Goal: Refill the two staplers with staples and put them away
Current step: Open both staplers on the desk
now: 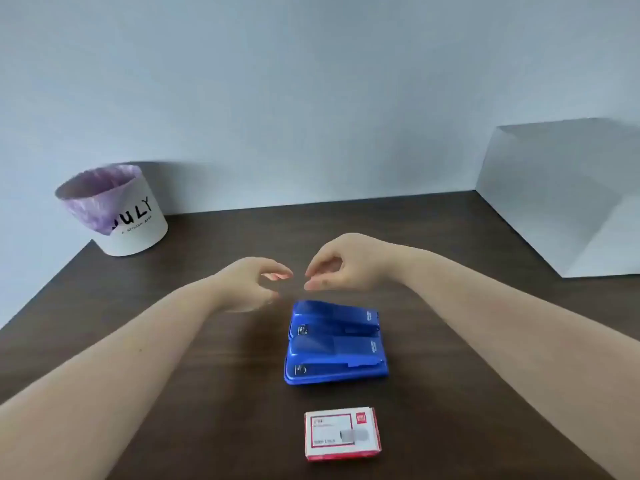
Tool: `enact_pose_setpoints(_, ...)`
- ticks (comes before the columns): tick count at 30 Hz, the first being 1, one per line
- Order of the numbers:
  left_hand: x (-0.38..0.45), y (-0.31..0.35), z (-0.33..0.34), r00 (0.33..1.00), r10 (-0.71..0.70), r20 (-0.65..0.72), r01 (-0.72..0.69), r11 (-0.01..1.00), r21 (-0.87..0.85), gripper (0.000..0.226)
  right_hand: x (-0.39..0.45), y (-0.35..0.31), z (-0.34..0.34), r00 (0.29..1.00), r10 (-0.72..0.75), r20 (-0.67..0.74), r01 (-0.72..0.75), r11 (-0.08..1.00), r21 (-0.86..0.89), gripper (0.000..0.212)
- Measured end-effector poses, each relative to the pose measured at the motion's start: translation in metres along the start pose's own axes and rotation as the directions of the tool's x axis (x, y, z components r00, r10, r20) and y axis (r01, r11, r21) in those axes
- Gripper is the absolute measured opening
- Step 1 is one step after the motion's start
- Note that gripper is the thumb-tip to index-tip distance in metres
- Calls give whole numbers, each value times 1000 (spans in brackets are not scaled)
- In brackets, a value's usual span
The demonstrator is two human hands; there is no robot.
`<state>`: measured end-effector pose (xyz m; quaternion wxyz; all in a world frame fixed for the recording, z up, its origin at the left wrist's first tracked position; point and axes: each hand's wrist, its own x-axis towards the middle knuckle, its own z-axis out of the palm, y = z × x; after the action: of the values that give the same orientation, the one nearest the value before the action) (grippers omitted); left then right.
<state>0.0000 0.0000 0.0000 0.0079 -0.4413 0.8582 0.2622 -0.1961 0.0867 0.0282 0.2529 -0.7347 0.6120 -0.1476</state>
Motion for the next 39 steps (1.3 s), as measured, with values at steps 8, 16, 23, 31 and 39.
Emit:
enact_pose_setpoints(8,-27,-24,53,993,99,-62,-103,993,-64,61,-27,-3,46,998,-44,-52,32,975,-221,37)
enact_pose_setpoints(16,-31,-18,74,974,165,-153,-173,984,-43,48,-25,-13,52,996,15,-83,-33,977,-212,31)
enact_pose_setpoints(23,-22,-22,75,966,135,-221,-136,991,9,50,-6,-4,59,988,0,-155,-24,988,-151,37)
enact_pose_setpoints(31,-7,-30,72,937,127,-325,-117,992,48,59,8,9,56,929,-142,-343,132,990,-51,29)
enact_pose_setpoints(39,3,-35,72,935,109,-339,-87,993,78,45,-23,39,25,889,34,-456,215,849,482,42)
